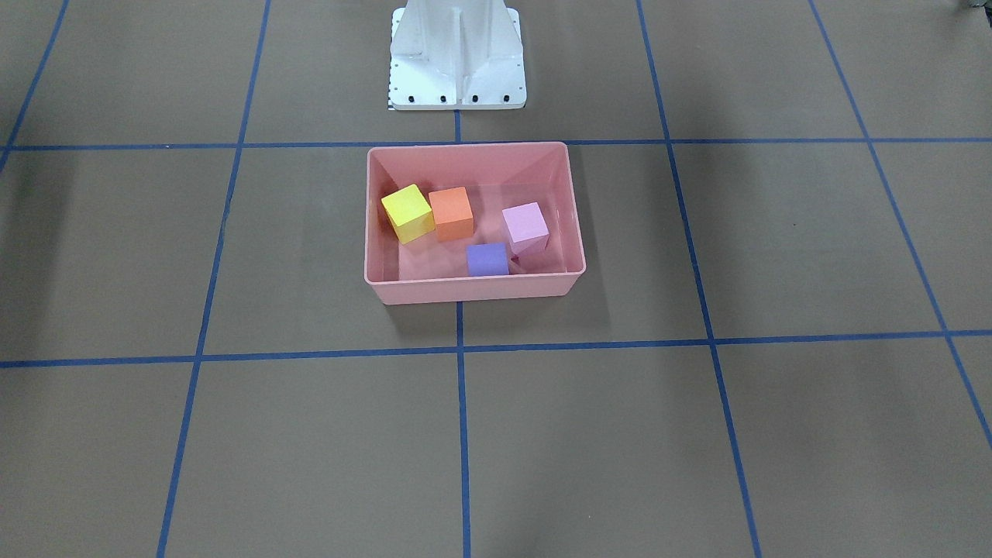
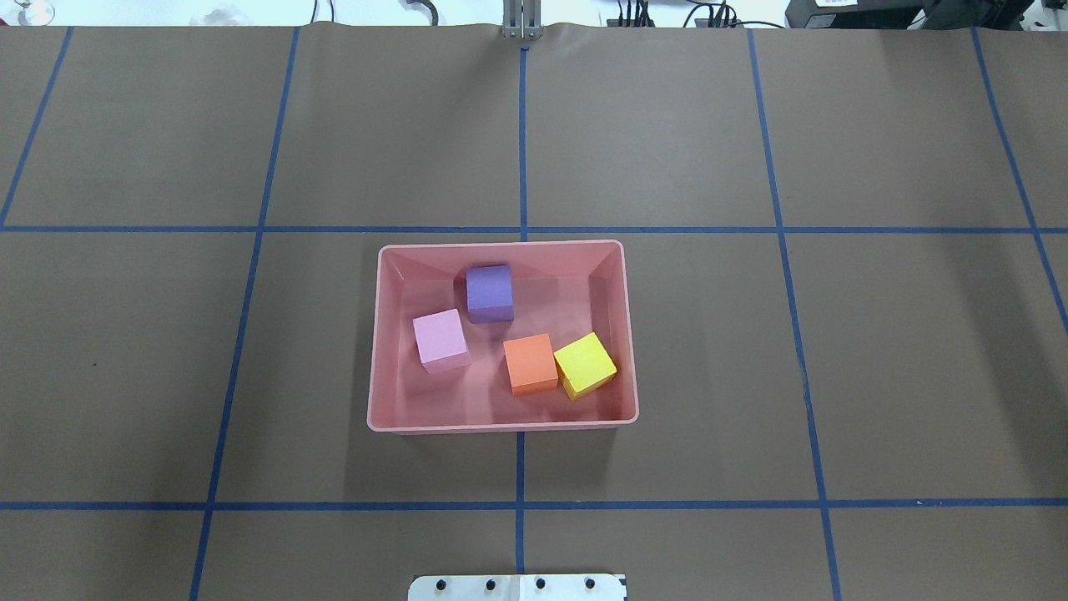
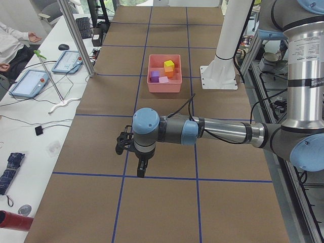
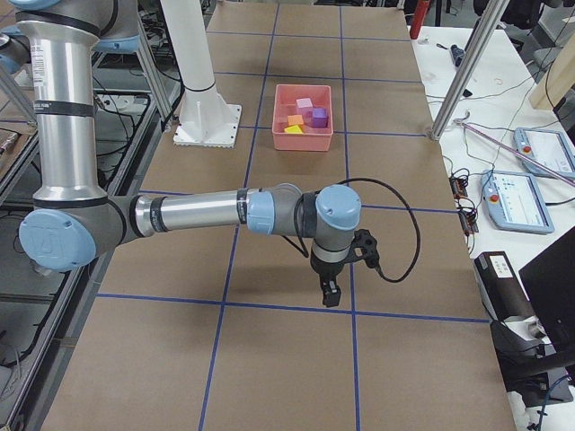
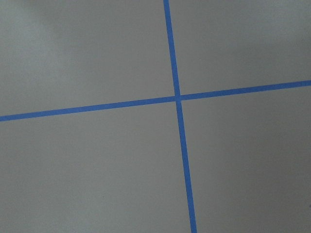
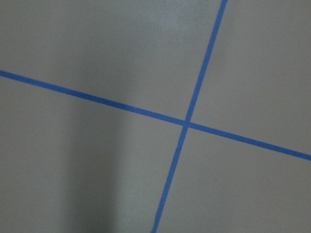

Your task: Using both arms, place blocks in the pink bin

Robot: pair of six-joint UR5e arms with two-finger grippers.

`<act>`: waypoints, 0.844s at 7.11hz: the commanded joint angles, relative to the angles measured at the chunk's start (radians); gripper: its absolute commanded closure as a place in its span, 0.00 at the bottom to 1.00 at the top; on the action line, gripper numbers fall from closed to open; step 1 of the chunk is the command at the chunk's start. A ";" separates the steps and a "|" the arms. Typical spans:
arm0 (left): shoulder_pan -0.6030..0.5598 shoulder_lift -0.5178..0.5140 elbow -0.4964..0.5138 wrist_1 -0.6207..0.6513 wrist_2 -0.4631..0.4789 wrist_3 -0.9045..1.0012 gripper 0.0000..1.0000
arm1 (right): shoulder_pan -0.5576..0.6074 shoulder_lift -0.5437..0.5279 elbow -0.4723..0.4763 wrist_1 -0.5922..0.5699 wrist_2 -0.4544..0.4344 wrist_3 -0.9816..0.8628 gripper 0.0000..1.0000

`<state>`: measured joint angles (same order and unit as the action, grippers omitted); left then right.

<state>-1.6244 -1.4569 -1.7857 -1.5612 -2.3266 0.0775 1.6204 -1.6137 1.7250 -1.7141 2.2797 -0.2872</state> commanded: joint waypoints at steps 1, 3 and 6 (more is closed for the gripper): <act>0.001 0.026 -0.011 -0.003 -0.002 0.001 0.00 | 0.032 -0.067 -0.005 0.063 0.003 -0.003 0.00; 0.003 0.061 -0.026 -0.005 -0.004 0.011 0.00 | 0.032 -0.055 0.010 0.067 0.001 0.082 0.00; 0.001 0.064 -0.012 -0.003 -0.002 0.010 0.00 | 0.032 -0.052 -0.004 0.128 0.001 0.131 0.00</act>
<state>-1.6223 -1.3943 -1.8022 -1.5648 -2.3288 0.0875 1.6520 -1.6665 1.7240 -1.6003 2.2810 -0.1654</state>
